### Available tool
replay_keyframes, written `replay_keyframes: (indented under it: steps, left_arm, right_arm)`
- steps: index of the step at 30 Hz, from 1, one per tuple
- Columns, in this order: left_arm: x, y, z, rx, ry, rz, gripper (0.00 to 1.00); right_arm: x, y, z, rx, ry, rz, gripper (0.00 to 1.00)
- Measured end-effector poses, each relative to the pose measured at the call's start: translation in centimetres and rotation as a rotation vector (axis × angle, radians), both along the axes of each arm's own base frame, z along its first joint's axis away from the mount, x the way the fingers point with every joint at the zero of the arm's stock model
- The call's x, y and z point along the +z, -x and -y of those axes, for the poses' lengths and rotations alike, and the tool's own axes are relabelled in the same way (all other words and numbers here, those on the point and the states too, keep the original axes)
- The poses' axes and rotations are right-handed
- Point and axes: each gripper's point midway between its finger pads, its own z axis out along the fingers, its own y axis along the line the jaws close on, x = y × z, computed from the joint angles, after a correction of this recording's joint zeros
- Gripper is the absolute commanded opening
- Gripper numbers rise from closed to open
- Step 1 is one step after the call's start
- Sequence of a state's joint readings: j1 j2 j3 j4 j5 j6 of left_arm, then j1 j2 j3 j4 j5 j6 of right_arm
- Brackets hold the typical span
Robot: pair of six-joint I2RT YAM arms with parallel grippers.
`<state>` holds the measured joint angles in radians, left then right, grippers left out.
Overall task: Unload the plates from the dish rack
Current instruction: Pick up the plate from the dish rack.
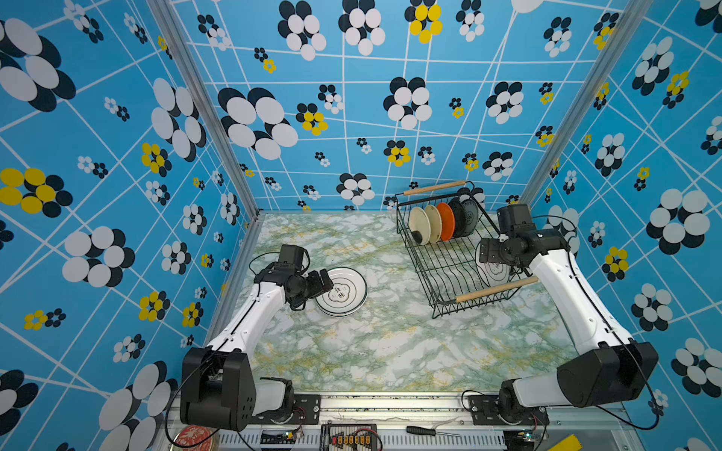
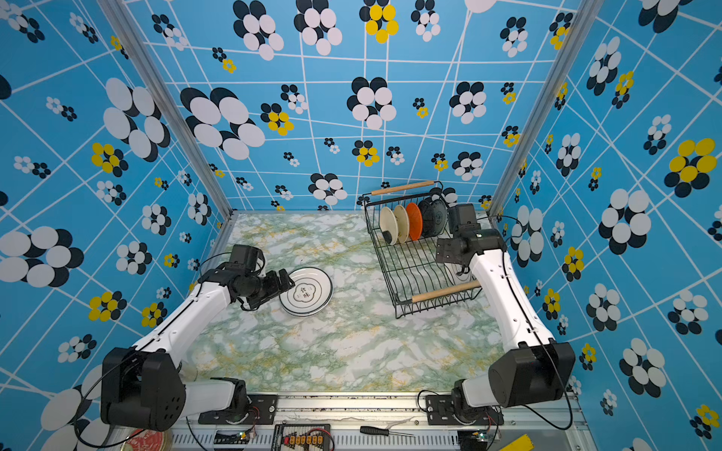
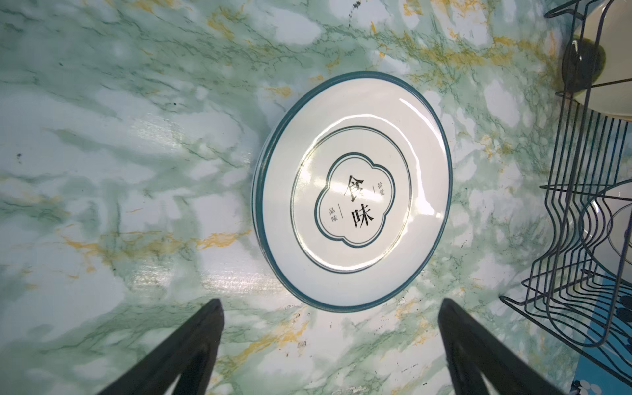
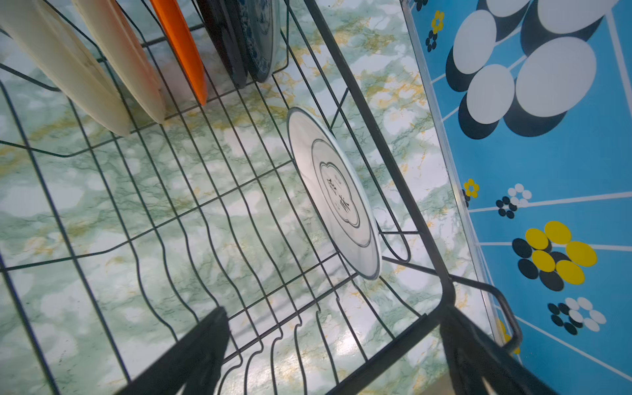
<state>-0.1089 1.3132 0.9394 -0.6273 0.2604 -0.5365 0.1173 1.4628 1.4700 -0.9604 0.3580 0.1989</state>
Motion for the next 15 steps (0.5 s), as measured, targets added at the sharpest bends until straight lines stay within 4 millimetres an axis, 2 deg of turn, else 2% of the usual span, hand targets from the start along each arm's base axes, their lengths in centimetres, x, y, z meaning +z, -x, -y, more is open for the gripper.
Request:
replay_keyframes:
  steps: [6, 11, 15]
  left_arm:
    - [1.7, 0.0, 0.0, -0.006, 0.004, 0.056, 0.99]
    - [2.4, -0.1, 0.0, -0.005, 0.007, 0.082, 0.99]
    - [2.5, -0.2, 0.0, 0.007, 0.014, 0.082, 0.99]
  right_arm:
    - [-2.0, -1.0, 2.9, -0.051, 0.013, -0.063, 0.74]
    - [-3.6, -2.0, 2.8, -0.032, -0.004, -0.095, 0.63]
    - [-4.3, -2.8, 2.5, -0.018, -0.021, -0.103, 0.59]
